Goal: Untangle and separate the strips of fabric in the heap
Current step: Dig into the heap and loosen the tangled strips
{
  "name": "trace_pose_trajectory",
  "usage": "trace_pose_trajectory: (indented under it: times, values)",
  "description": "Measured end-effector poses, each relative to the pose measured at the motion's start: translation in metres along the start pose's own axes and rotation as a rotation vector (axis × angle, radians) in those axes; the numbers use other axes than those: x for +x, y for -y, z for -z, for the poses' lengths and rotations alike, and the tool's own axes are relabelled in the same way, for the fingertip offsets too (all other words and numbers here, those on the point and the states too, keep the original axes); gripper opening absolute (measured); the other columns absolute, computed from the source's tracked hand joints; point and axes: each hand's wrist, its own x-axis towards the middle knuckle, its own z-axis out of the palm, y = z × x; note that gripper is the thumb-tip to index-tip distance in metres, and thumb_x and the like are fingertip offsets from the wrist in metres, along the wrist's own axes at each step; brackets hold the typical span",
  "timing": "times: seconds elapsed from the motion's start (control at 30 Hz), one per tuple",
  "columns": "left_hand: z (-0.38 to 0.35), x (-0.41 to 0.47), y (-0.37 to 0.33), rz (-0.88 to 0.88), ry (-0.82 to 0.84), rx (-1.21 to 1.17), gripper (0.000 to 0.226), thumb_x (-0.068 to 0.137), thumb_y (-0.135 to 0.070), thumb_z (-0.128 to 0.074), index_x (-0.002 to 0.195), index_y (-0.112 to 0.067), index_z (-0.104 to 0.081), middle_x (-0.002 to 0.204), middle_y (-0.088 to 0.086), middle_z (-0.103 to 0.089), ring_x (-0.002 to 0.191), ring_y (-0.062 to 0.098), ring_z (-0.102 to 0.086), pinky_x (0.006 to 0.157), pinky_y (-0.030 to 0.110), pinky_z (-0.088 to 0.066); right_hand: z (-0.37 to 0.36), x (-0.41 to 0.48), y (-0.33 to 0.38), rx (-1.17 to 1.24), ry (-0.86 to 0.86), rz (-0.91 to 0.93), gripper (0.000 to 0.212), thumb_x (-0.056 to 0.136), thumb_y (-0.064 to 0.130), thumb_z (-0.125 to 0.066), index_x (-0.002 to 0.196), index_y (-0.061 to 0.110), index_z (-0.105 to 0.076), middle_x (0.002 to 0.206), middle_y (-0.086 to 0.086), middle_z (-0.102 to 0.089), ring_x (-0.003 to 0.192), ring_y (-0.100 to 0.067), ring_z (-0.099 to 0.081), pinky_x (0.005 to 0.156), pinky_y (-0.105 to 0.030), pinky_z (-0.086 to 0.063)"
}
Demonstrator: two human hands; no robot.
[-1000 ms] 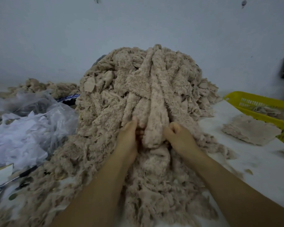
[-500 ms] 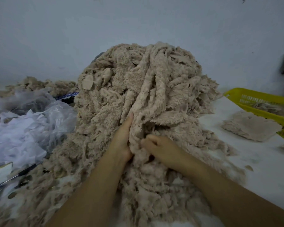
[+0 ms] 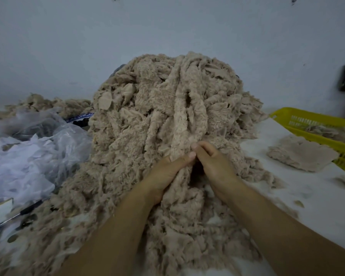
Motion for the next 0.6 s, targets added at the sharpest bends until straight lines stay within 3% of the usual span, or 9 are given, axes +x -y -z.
trace_pose_trajectory:
  times: [0.1, 0.2, 0.27, 0.4, 0.5, 0.6]
  values:
    - [0.002, -0.001, -0.003, -0.002, 0.029, 0.008, 0.024, 0.081, -0.027, -0.076, 0.103, -0.02, -0.079, 0.113, 0.01, -0.074, 0.105, 0.021, -0.071, 0.077, 0.026, -0.058, 0.003, 0.003, -0.001, 0.013, -0.117, 0.027, 0.026, 0.098, 0.036, -0.053, 0.074, 0.035, -0.063, 0.071, 0.013, -0.064, 0.075, -0.011, -0.059, 0.072, -0.03, -0.047]
    - [0.002, -0.003, -0.004, 0.04, 0.037, 0.11, 0.024, 0.073, -0.031, -0.082, 0.096, -0.023, -0.081, 0.109, 0.007, -0.076, 0.1, 0.02, -0.073, 0.077, 0.027, -0.058, 0.011, 0.009, 0.0, 0.053, -0.256, -0.035, 0.027, 0.101, 0.031, -0.05, 0.075, 0.024, -0.056, 0.066, 0.002, -0.053, 0.07, -0.02, -0.049, 0.066, -0.036, -0.04]
    - [0.002, -0.002, -0.002, 0.061, 0.059, 0.143, 0.025, 0.067, -0.033, -0.083, 0.091, -0.025, -0.082, 0.108, 0.005, -0.076, 0.101, 0.019, -0.072, 0.082, 0.029, -0.057, 0.014, 0.011, -0.001, 0.045, -0.282, -0.041, 0.028, 0.101, 0.031, -0.049, 0.076, 0.021, -0.052, 0.067, 0.0, -0.046, 0.068, -0.021, -0.044, 0.065, -0.038, -0.036]
    - [0.006, -0.003, -0.005, 0.053, 0.113, 0.077, 0.011, 0.072, -0.026, -0.075, 0.08, -0.024, -0.082, 0.095, 0.001, -0.078, 0.088, 0.014, -0.075, 0.07, 0.022, -0.058, 0.011, 0.009, -0.005, -0.035, -0.294, -0.009, 0.029, 0.103, 0.031, -0.046, 0.076, 0.02, -0.047, 0.065, 0.0, -0.041, 0.059, -0.015, -0.038, 0.057, -0.03, -0.034]
    - [0.01, -0.003, -0.003, 0.038, 0.143, 0.018, 0.022, 0.064, -0.027, -0.078, 0.085, -0.019, -0.083, 0.097, 0.006, -0.078, 0.091, 0.019, -0.075, 0.073, 0.027, -0.059, 0.009, 0.01, -0.004, -0.076, -0.307, 0.022, 0.028, 0.104, 0.03, -0.044, 0.078, 0.02, -0.045, 0.062, 0.003, -0.036, 0.052, -0.01, -0.031, 0.045, -0.02, -0.029]
    - [0.016, -0.002, -0.002, 0.048, 0.125, -0.075, 0.03, 0.062, -0.026, -0.078, 0.09, -0.015, -0.082, 0.099, 0.01, -0.077, 0.091, 0.023, -0.075, 0.076, 0.032, -0.059, 0.011, 0.011, 0.0, -0.115, -0.327, 0.031, 0.027, 0.104, 0.032, -0.044, 0.078, 0.022, -0.044, 0.065, -0.001, -0.036, 0.051, -0.01, -0.03, 0.044, -0.021, -0.027]
